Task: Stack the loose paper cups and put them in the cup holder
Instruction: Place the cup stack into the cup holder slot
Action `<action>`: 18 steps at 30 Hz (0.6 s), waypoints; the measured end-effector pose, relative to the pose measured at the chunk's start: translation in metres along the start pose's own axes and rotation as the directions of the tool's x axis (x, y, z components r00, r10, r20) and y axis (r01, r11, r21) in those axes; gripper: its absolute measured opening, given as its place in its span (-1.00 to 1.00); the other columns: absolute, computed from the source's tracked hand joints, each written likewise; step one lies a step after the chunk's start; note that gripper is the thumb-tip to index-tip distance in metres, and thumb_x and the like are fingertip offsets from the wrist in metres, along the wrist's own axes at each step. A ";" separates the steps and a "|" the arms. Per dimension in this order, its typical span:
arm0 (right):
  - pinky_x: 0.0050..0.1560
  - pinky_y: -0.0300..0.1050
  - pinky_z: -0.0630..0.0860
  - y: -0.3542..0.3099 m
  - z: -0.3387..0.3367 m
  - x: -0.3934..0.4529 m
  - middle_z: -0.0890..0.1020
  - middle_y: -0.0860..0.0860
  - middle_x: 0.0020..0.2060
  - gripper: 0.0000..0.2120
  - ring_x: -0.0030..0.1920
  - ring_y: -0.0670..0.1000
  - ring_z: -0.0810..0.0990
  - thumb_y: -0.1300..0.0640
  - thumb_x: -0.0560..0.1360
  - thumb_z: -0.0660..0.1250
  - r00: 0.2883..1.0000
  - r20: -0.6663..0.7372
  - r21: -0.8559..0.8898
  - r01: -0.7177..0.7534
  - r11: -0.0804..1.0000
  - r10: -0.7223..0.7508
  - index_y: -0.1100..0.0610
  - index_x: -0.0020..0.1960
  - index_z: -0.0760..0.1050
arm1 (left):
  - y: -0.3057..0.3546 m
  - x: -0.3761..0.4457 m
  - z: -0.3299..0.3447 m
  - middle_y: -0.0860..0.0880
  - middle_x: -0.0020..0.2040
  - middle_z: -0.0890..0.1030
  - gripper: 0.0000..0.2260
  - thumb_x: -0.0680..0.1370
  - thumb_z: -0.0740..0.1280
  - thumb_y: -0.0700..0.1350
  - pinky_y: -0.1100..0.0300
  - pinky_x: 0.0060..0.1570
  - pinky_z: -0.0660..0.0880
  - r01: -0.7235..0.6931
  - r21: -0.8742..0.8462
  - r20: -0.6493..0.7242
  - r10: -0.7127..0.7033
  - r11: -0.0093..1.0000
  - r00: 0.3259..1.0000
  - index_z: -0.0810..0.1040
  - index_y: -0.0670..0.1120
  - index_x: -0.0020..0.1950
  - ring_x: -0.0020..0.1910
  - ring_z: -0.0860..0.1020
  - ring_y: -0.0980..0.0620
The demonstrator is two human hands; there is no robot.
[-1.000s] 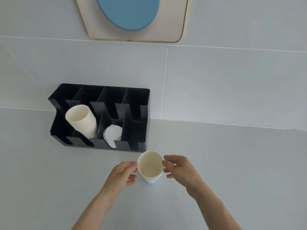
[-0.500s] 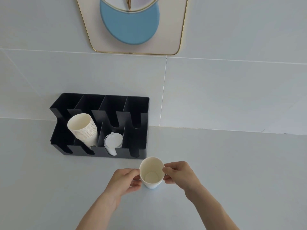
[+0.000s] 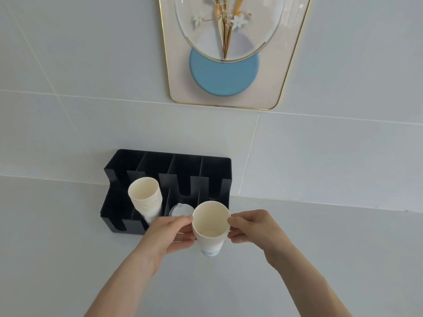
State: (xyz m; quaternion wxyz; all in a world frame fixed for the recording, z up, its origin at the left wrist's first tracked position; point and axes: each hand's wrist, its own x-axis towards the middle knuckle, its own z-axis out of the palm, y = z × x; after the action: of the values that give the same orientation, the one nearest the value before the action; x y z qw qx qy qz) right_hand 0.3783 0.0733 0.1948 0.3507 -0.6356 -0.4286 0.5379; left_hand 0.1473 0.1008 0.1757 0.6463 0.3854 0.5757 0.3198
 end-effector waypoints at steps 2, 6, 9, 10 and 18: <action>-0.08 -0.16 0.71 -0.022 0.016 0.003 0.78 0.11 -0.21 -0.84 -0.13 0.08 0.77 0.15 0.53 0.42 1.000 0.009 -0.001 0.030 1.000 -0.030 0.10 -0.13 0.78 | 0.018 0.000 -0.020 -0.13 -0.07 0.78 -0.84 0.53 0.47 -0.03 0.08 -0.04 0.69 -0.026 0.005 -0.003 0.027 1.000 1.000 0.80 -0.07 -0.09 -0.06 0.76 -0.06; -0.09 -0.15 0.71 -0.067 0.050 0.013 0.78 0.10 -0.22 -0.85 -0.13 0.07 0.77 0.12 0.53 0.43 0.997 0.002 0.003 0.080 0.997 -0.080 0.13 -0.11 0.77 | 0.056 0.002 -0.061 -0.15 -0.10 0.78 -0.83 0.53 0.49 -0.04 0.13 -0.19 0.71 -0.063 -0.033 -0.040 0.062 0.997 0.997 0.79 -0.13 -0.08 -0.11 0.77 -0.08; -0.05 -0.10 0.72 -0.099 0.075 0.023 0.79 0.10 -0.19 -0.83 -0.13 0.06 0.78 0.08 0.54 0.45 0.993 0.006 -0.004 0.117 0.993 -0.117 0.16 -0.06 0.76 | 0.086 0.006 -0.093 -0.16 -0.11 0.78 -0.79 0.53 0.50 -0.03 0.15 -0.26 0.70 -0.099 -0.047 -0.056 0.097 0.994 0.994 0.76 -0.17 -0.01 -0.16 0.77 -0.06; -0.04 -0.09 0.73 -0.109 0.083 0.027 0.79 0.11 -0.19 -0.82 -0.13 0.06 0.78 0.07 0.54 0.45 0.992 0.006 0.000 0.127 0.992 -0.127 0.17 -0.05 0.75 | 0.095 0.008 -0.102 -0.16 -0.13 0.78 -0.79 0.53 0.50 -0.04 0.15 -0.28 0.70 -0.113 -0.052 -0.063 0.110 0.992 0.992 0.75 -0.18 -0.01 -0.19 0.77 -0.06; -0.14 -0.10 0.73 -0.171 0.137 0.061 0.78 0.16 -0.23 -0.78 -0.20 0.09 0.78 0.08 0.52 0.49 0.986 -0.047 0.081 0.164 0.983 -0.161 0.27 -0.04 0.72 | 0.158 0.036 -0.166 -0.15 -0.20 0.78 -0.79 0.52 0.51 -0.04 0.14 -0.35 0.69 -0.200 -0.055 -0.072 0.196 0.978 0.978 0.72 -0.19 -0.03 -0.27 0.76 -0.05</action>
State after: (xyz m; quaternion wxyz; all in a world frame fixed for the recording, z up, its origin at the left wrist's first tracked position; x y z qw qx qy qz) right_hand 0.2184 0.1934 0.3027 0.4285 -0.5939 -0.4489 0.5121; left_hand -0.0073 0.2317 0.2883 0.6036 0.4098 0.5452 0.4128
